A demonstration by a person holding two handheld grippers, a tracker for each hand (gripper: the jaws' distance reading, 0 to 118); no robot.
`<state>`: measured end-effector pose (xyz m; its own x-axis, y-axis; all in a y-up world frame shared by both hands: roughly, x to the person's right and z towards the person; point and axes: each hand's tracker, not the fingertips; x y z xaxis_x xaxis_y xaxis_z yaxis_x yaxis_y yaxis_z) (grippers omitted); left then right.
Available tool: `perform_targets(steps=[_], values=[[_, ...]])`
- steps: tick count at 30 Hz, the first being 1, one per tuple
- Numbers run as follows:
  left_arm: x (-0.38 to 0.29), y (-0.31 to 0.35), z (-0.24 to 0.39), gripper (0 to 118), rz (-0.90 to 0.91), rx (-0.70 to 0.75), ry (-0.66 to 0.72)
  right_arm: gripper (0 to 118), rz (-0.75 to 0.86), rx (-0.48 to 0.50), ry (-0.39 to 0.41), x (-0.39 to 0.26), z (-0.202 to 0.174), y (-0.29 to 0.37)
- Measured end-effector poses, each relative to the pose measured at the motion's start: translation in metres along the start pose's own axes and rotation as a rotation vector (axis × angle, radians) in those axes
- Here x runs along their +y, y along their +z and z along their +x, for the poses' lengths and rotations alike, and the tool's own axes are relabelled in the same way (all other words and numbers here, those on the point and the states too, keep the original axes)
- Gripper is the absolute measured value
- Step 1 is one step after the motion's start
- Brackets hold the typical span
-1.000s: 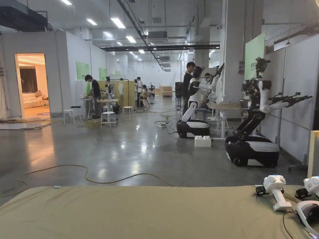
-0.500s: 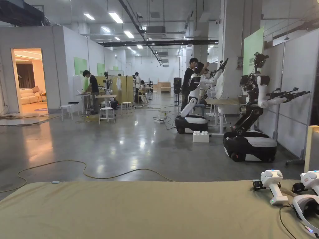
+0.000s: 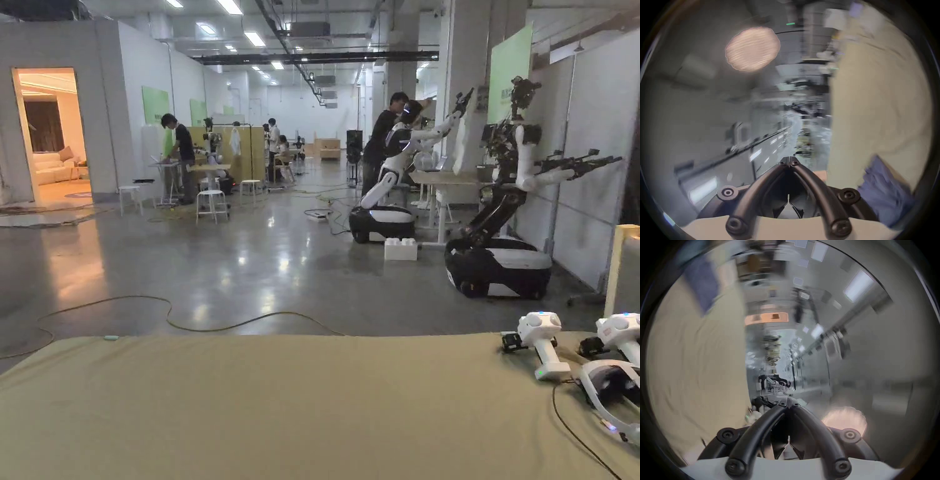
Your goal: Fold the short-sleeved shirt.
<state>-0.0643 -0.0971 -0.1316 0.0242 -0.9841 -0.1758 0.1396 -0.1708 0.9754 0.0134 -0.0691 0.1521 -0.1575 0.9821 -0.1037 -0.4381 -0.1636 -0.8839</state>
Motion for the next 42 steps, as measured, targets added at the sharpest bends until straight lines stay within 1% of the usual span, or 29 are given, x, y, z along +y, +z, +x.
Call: perform_targets(steps=[2,3,4,5,6,7,8,9,10,11,12,13,15,16,17,18,19,20,21,22,23,25,27,30,33,37,38,39,42], values=[[-0.003,0.011,0.022,0,0.011,-0.169,-0.073,0,0.061,0.127,0.147,-0.003,-0.019,0.008],[-0.011,0.014,0.037,0,-0.087,-0.271,-0.152,0,0.088,0.161,0.178,-0.004,-0.027,0.013],[-0.012,0.018,0.042,0,-0.075,-0.270,-0.202,0,0.117,0.176,0.181,-0.005,-0.032,0.016],[-0.015,0.021,0.045,0,-0.063,-0.226,-0.222,0,0.115,0.196,0.148,-0.005,-0.033,0.017],[-0.015,0.020,0.040,0,-0.066,-0.175,-0.172,0,0.081,0.185,0.096,-0.005,-0.028,0.016],[-0.010,0.016,0.028,0,-0.071,-0.135,-0.021,0,0.035,0.165,0.022,-0.005,-0.024,0.012],[-0.007,0.010,0.011,0,-0.126,-0.097,0.110,0,-0.027,0.133,-0.092,-0.005,-0.017,0.006],[-0.007,0.004,-0.007,0,-0.175,-0.055,0.252,0,-0.094,0.103,-0.233,-0.007,-0.008,-0.002],[-0.008,0.000,-0.024,0,-0.204,-0.018,0.387,0,-0.147,0.070,-0.402,-0.012,0.004,-0.008],[-0.011,-0.002,-0.048,0,-0.221,0.020,0.579,0,-0.195,0.034,-0.614,-0.019,0.016,-0.013],[-0.016,-0.002,-0.070,0,-0.219,0.057,0.806,0,-0.240,0.007,-0.829,-0.028,0.025,-0.017],[-0.024,0.000,-0.087,0,-0.211,0.060,1.021,0,-0.275,-0.010,-1.003,-0.036,0.029,-0.017],[-0.055,0.014,-0.106,0,-0.137,0.013,1.534,0,-0.320,-0.025,-1.401,-0.054,0.033,-0.011],[-0.071,0.019,-0.104,0,-0.089,-0.018,1.740,0,-0.317,-0.018,-1.581,-0.061,0.030,-0.006],[-0.081,0.021,-0.098,0,-0.078,-0.047,1.881,0,-0.298,0.007,-1.739,-0.068,0.026,-0.002],[-0.088,0.019,-0.092,0,-0.101,-0.060,1.936,0,-0.294,0.032,-1.859,-0.064,0.029,0.001],[-0.091,0.018,-0.088,0,-0.153,-0.053,1.945,0,-0.294,0.034,-1.935,-0.065,0.025,0.004],[-0.090,0.018,-0.087,0,-0.180,-0.033,1.912,0,-0.278,0.043,-1.953,-0.065,0.022,0.007],[-0.089,0.017,-0.083,0,-0.171,-0.033,1.892,0,-0.278,0.037,-1.936,-0.062,0.022,0.009],[-0.091,0.019,-0.084,0,-0.157,-0.038,1.890,0,-0.283,0.028,-1.903,-0.060,0.022,0.008],[-0.092,0.021,-0.087,0,-0.126,-0.051,1.901,0,-0.269,0.031,-1.889,-0.058,0.024,0.009],[-0.088,0.022,-0.092,0,-0.088,-0.061,1.908,0,-0.256,0.048,-1.839,-0.052,0.025,0.009],[-0.085,0.021,-0.094,0,-0.095,-0.058,1.896,0,-0.242,0.070,-1.776,-0.043,0.029,0.006],[-0.078,0.019,-0.096,0,-0.100,-0.060,1.862,0,-0.232,0.079,-1.739,-0.037,0.030,0.004],[-0.077,0.017,-0.098,0,-0.096,-0.064,1.856,0,-0.216,0.078,-1.710,-0.033,0.030,0.002],[-0.078,0.016,-0.101,0,-0.090,-0.060,1.856,0,-0.222,0.089,-1.705,-0.027,0.034,-0.002],[-0.079,0.015,-0.101,0,-0.095,-0.061,1.855,0,-0.219,0.095,-1.717,-0.026,0.038,-0.002],[-0.080,0.015,-0.100,0,-0.101,-0.066,1.825,0,-0.219,0.098,-1.732,-0.025,0.038,-0.003],[-0.094,0.014,-0.094,0,-0.134,-0.074,1.826,0,-0.220,0.095,-1.768,-0.030,0.036,-0.002]])
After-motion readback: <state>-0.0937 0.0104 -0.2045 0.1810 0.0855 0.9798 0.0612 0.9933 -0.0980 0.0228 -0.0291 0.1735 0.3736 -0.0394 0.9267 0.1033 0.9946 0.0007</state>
